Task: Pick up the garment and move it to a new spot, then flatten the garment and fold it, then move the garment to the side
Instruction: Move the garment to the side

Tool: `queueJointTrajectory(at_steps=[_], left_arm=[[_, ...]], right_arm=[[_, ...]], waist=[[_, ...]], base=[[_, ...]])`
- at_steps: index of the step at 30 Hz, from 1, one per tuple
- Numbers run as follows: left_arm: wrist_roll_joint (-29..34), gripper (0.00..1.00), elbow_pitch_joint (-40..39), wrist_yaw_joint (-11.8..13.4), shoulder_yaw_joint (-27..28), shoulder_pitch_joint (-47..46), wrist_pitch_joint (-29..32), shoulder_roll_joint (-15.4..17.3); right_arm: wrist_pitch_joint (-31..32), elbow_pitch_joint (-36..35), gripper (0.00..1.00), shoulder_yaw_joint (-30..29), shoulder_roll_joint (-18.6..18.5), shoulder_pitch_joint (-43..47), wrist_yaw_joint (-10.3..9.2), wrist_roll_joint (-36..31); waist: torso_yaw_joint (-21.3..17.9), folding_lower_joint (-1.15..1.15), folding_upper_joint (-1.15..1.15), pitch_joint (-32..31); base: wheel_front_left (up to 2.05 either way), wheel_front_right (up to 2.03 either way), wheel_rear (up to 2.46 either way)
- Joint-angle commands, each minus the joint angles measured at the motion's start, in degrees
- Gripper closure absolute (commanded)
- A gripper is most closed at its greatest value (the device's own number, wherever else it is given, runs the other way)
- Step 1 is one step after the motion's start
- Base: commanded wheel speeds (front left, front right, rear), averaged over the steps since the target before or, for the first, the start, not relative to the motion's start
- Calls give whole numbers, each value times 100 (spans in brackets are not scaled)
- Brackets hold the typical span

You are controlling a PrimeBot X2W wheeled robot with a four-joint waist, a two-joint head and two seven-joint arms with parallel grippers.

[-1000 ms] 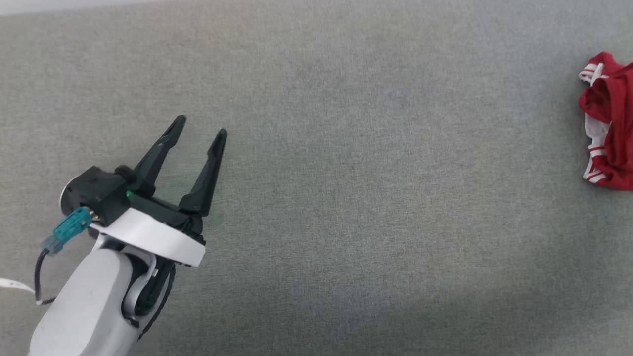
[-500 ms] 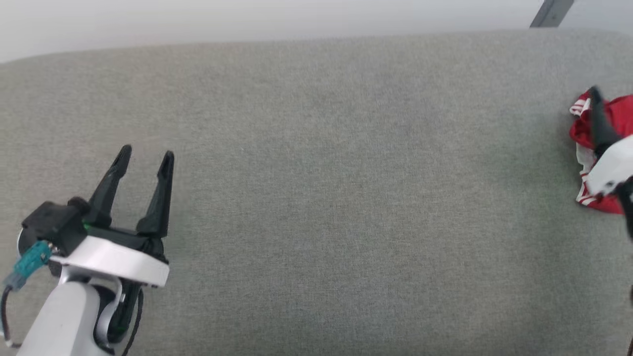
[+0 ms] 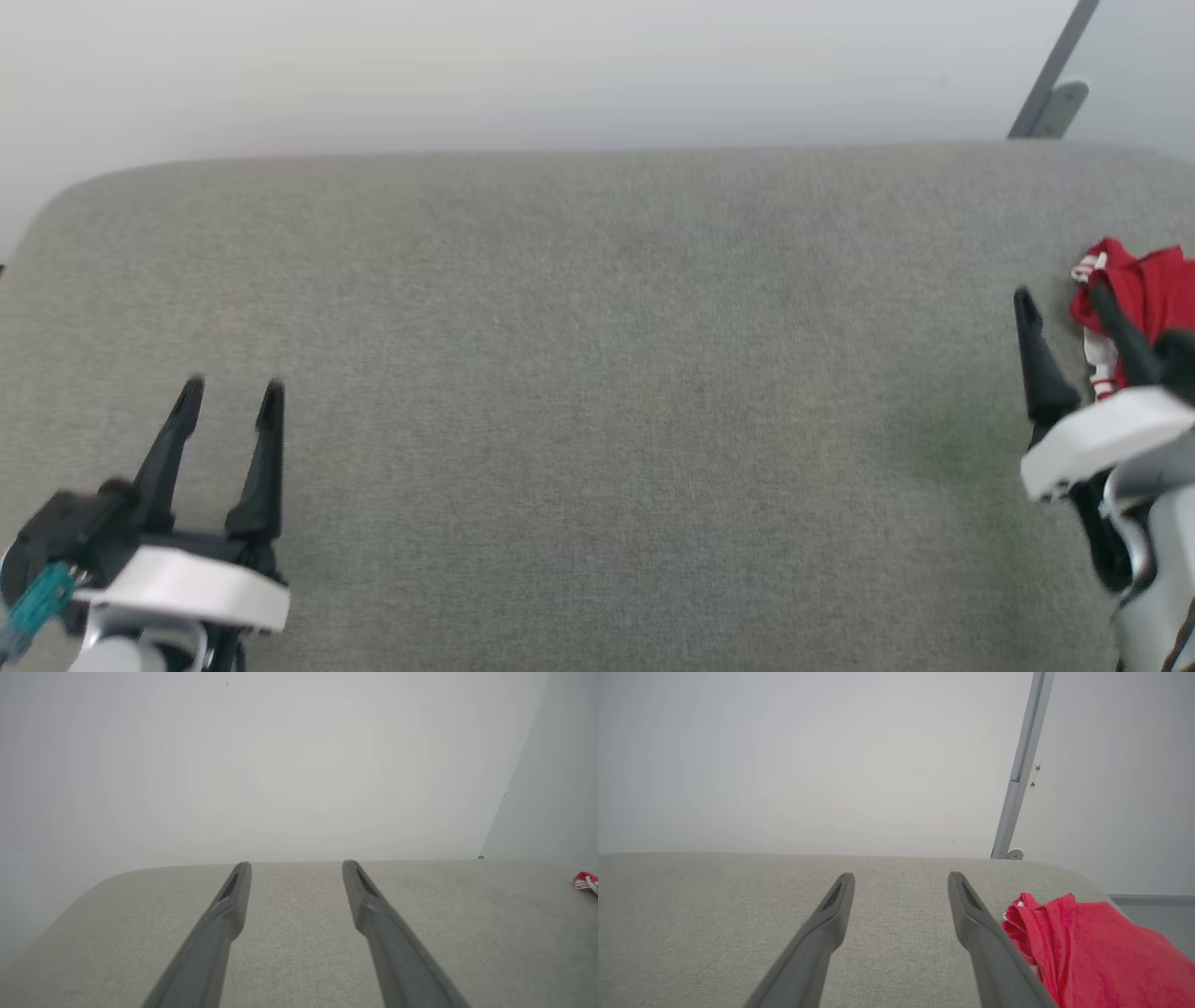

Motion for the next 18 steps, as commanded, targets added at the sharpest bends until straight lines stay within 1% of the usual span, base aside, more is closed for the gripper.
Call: queueJointTrajectory(at_steps=[1, 11, 15, 18], left_arm=[[65, 0, 9, -8, 105, 165, -29, -33], [72, 0, -104, -8, 539, 960, -29, -231], [77, 0, -151, -8, 626, 1170, -29, -280], [41, 0, -141, -8, 678, 1264, -29, -327]], right_arm=[[-95, -103, 0, 38, 42, 188, -4, 23], [-418, -536, 0, -116, 298, 1301, -5, 30], [-452, -688, 0, -248, 500, 1670, -5, 65], [-472, -781, 0, -279, 558, 1854, -5, 15]], waist=[[75, 0, 0, -131], [276, 0, 0, -553], [313, 0, 0, -654], [319, 0, 0, -695]], base=[[0, 0, 0], [0, 0, 0], [0, 0, 0], [0, 0, 0]])
